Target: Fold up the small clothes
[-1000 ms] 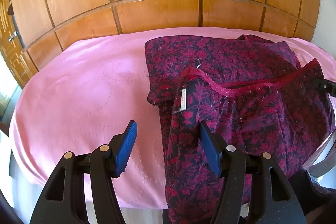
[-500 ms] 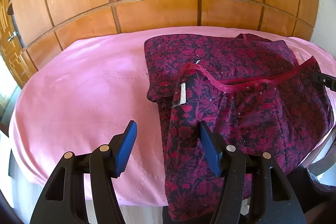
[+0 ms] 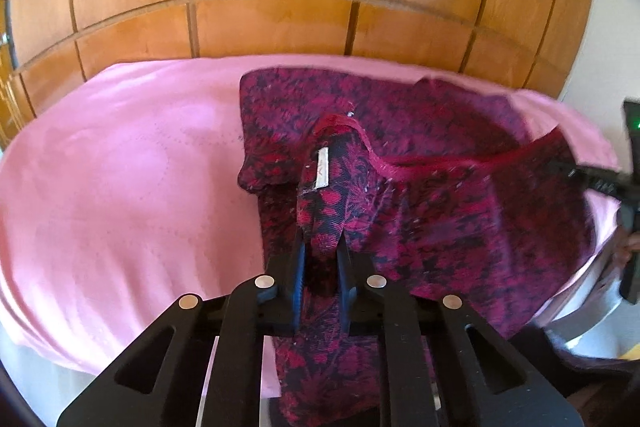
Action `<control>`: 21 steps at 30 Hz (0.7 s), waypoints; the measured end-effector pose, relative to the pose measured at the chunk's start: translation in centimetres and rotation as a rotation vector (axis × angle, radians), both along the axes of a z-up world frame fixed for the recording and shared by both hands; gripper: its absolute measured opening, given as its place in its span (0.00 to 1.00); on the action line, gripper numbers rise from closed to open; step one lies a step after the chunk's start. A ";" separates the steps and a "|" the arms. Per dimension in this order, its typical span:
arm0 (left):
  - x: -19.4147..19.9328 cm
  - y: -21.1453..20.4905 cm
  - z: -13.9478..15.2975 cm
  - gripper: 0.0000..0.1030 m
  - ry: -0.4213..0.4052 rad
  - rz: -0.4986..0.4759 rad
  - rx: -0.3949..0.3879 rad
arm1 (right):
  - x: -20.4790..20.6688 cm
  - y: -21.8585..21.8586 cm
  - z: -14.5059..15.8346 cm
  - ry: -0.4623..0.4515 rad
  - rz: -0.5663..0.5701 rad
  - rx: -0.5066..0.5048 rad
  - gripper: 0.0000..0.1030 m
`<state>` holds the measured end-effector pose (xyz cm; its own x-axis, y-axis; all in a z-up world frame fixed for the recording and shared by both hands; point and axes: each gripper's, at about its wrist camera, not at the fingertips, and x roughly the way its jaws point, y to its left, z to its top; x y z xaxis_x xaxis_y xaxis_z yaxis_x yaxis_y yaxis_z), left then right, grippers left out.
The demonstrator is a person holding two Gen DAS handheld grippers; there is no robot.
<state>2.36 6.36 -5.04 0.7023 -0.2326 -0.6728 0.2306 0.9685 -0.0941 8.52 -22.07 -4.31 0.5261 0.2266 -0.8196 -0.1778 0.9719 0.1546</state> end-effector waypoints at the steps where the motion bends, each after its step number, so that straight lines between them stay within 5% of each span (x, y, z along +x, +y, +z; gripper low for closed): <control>1: -0.2 0.2 0.3 0.11 -0.010 -0.007 -0.021 | -0.2 -0.1 0.2 0.001 0.003 0.010 0.20; 11: -0.7 2.4 4.6 0.10 -0.097 -0.029 -0.230 | -0.2 -1.6 5.4 -0.064 0.010 0.178 0.18; 14: 1.7 3.0 5.8 0.10 -0.113 -0.001 -0.286 | 2.0 -2.3 6.5 -0.104 -0.028 0.218 0.18; 21: 9.0 2.6 6.4 0.10 -0.121 0.050 -0.278 | 9.0 -2.2 6.1 -0.137 -0.092 0.193 0.18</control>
<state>11.38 8.97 1.33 0.7886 -0.3590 -0.4992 0.2087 0.9199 -0.3320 17.57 -24.23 1.75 0.6551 0.3177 -0.6855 -0.1219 0.9399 0.3191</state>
